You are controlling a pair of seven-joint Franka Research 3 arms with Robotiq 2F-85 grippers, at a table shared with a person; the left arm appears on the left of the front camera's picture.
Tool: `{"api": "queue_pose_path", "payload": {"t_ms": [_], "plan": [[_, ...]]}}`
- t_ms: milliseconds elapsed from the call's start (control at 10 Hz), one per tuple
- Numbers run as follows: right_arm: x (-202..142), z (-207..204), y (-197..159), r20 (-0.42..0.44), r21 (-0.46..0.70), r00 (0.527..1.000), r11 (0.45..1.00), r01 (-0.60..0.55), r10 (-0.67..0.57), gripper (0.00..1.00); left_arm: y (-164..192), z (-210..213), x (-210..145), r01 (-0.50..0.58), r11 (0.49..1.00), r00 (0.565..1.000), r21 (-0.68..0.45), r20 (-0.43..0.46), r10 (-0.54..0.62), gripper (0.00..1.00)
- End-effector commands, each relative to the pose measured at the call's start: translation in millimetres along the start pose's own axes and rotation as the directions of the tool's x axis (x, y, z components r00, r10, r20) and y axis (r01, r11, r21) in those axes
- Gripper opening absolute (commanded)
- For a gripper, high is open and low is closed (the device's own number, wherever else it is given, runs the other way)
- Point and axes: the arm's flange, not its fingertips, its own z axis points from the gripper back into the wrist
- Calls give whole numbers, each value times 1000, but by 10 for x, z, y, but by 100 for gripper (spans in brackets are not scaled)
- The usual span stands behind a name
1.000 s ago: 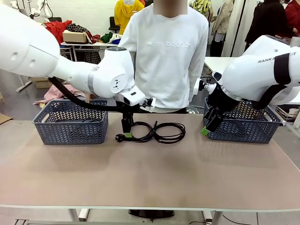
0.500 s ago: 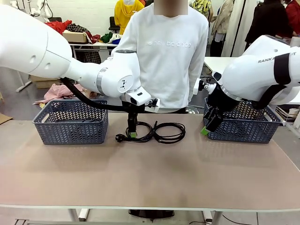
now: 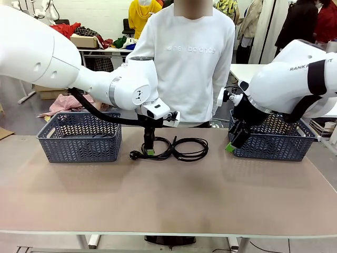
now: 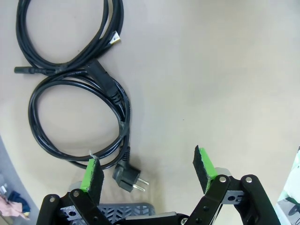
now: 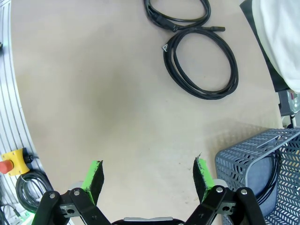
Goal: Organize the cables according to human instructions.
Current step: Pick up a bundle of cables and place it in the basket indicated by the human.
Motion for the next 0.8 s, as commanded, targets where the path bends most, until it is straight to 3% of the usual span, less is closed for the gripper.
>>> {"api": "queue_pose_path", "payload": {"t_ms": [0,700], "plan": [[5,-1,10,1,0,1000,1000,-3,3,100,0,0,0,0,1000,1000,0,0,0,100],[5,-1,10,1,0,1000,1000,-3,3,100,353,-494,41,3,1000,1000,-10,-28,-3,100]]}}
